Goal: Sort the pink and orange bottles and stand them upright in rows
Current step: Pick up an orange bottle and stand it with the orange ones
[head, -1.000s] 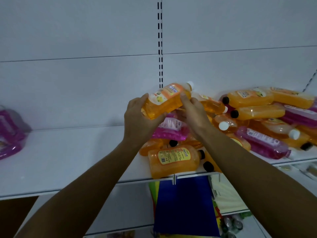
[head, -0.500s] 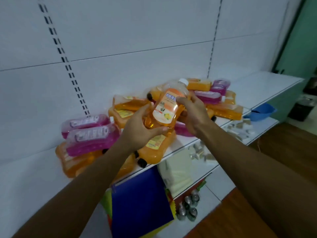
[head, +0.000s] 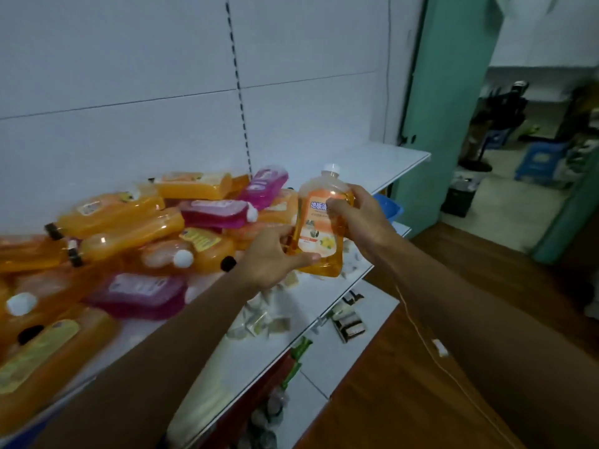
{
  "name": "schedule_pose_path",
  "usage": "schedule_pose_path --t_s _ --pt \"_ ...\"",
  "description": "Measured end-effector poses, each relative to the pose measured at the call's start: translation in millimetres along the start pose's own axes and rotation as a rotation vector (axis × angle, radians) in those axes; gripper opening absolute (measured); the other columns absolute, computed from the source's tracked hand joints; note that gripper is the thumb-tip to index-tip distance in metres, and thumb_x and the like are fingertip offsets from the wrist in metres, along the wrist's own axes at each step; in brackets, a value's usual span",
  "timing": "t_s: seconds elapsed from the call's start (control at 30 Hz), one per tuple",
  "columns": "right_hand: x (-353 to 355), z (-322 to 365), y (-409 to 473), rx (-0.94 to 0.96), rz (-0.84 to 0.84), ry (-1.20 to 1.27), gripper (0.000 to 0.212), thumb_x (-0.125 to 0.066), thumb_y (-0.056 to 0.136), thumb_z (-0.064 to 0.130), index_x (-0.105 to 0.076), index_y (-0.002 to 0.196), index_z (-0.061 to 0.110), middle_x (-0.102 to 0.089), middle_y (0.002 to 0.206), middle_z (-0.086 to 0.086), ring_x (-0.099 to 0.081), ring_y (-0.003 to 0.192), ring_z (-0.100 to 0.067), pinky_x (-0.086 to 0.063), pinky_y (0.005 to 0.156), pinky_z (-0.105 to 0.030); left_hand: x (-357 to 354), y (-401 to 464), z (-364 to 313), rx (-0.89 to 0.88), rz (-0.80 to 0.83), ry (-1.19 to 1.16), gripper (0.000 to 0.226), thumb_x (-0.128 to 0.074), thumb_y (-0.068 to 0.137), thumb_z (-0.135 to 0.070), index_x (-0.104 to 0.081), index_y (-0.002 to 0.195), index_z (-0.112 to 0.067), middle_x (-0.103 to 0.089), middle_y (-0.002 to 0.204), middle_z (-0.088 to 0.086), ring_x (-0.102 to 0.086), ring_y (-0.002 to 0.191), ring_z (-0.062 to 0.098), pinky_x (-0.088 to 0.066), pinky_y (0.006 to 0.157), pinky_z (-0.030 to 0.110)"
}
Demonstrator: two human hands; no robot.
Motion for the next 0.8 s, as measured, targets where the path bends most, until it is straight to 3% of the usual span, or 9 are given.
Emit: schedule_pose_path --t_s 0.13,0.3,0.43,0.6,0.67,0.8 --pt "68 -8 41 0.017 -0.01 -0.023 0.047 -0.074 0.083 0.021 -0.05 0.124 0.022 -0.066 0.108 -0.002 -0.069 0.095 -0.022 -0.059 0.081 -0.041 -56 66 -13 -0.012 0.02 0.017 0.043 -0.082 0.075 -0.021 -0.066 0.114 -0.013 -0.073 0.105 0.0 -0.07 0.092 0.013 -0.057 0.088 0.036" --pt "133 -22 111 0.084 -0.106 -0.103 0.053 -0.075 0.082 0.021 -0.05 0.129 0.016 -0.064 0.104 0.003 -0.068 0.09 -0.013 -0.059 0.069 -0.027 -105 165 -18 -0.042 0.077 0.054 0.049 -0.082 0.075 -0.027 -0.064 0.119 -0.014 -0.071 0.107 -0.002 -0.069 0.094 0.013 -0.056 0.089 0.037" --pt "175 -30 183 0.118 -0.189 -0.208 0.048 -0.076 0.081 0.027 -0.05 0.121 0.023 -0.062 0.102 0.009 -0.065 0.092 -0.011 -0.059 0.073 -0.028 -136 258 -18 -0.103 0.126 0.054 0.046 -0.081 0.076 -0.029 -0.063 0.117 -0.017 -0.071 0.105 -0.004 -0.068 0.091 0.01 -0.056 0.088 0.035" --pt "216 -30 277 0.145 -0.208 -0.343 0.048 -0.076 0.08 0.03 -0.051 0.121 0.025 -0.062 0.109 0.005 -0.064 0.095 -0.011 -0.057 0.078 -0.03 -161 367 -22 -0.13 0.133 0.078 0.043 -0.08 0.076 -0.028 -0.063 0.114 -0.017 -0.069 0.103 -0.005 -0.065 0.086 0.005 -0.053 0.079 0.021" --pt "226 -32 311 0.162 -0.193 -0.378 0.047 -0.075 0.081 0.031 -0.051 0.121 0.026 -0.062 0.106 0.008 -0.063 0.091 -0.005 -0.056 0.075 -0.021 -165 403 -22 -0.123 0.131 0.087 0.041 -0.08 0.077 -0.027 -0.062 0.112 -0.018 -0.069 0.105 -0.003 -0.066 0.089 0.01 -0.053 0.081 0.024" --pt "240 -47 376 0.185 -0.166 -0.383 0.049 -0.075 0.082 0.031 -0.051 0.125 0.026 -0.059 0.101 0.017 -0.059 0.081 0.012 -0.047 0.063 -0.006 -168 470 -9 -0.098 0.055 0.143 0.047 -0.078 0.079 -0.029 -0.059 0.12 -0.014 -0.066 0.109 -0.003 -0.062 0.09 0.01 -0.046 0.07 0.012"
Point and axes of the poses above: each hand's wrist, its own y-axis towards the middle knuckle, its own x-axis out of the back of the hand, z = x × y, the point moved 6 cm from there along y, towards the middle knuckle
